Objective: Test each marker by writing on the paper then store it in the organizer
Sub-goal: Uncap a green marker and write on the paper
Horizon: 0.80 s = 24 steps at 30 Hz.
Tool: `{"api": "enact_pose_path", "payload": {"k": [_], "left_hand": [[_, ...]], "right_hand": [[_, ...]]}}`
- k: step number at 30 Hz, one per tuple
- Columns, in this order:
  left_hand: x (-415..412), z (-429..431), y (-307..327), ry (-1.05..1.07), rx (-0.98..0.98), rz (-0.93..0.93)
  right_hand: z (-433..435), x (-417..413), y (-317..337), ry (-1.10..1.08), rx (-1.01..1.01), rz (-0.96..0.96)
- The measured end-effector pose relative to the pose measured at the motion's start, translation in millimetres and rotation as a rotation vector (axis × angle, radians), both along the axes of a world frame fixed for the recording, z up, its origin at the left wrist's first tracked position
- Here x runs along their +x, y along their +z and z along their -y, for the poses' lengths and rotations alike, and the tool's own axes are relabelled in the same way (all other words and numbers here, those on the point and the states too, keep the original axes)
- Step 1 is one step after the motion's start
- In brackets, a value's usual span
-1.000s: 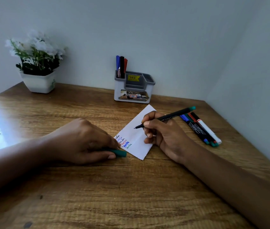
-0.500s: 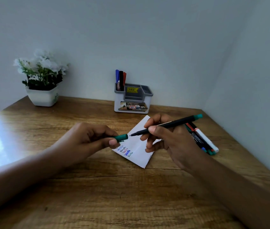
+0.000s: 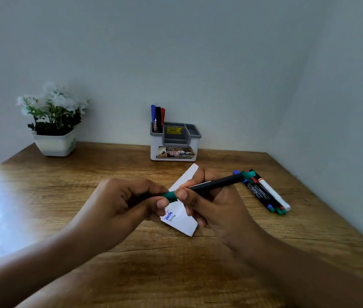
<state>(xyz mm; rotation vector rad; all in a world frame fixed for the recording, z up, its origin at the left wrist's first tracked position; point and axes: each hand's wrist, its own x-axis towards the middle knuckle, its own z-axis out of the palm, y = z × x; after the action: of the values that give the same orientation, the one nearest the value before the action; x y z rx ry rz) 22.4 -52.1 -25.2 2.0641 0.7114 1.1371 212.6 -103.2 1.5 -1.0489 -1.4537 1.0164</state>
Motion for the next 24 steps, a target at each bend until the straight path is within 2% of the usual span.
{"api": "enact_pose_path", "payload": {"k": [2,4,9,11,13,15,17,20,24], "left_hand": [[1,5,6,0.051,0.075,-0.034],[6,5,10,0.088,0.056,-0.036],[21,-12,6,0.134,-0.100,-0.008],[21,-21,5,0.149,-0.193,0.081],[23,-35,6,0.182,-0.277,0.167],[30,-57,8,0.251,-0.320,0.142],[45,-83,9,0.321,-0.383,0.064],[69,-118,7,0.377,-0.420,-0.003],[93,-150,3,0.434,-0.437,0.102]], "right_hand": [[2,-1,6,0.003,0.019,-0.013],[-2,0,9,0.002,0.018,-0.020],[-16,10,3,-0.076,-0.068,-0.042],[-23,18,9,-0.142,-0.070,-0.050],[-33,31,19,-0.200,-0.066,-0.021],[-48,45,30,-0.215,-0.081,0.045],[-67,57,37,-0.218,-0.118,0.164],[-104,75,51,-0.322,-0.048,0.602],[-156,96,79,-0.537,0.096,1.074]]}}
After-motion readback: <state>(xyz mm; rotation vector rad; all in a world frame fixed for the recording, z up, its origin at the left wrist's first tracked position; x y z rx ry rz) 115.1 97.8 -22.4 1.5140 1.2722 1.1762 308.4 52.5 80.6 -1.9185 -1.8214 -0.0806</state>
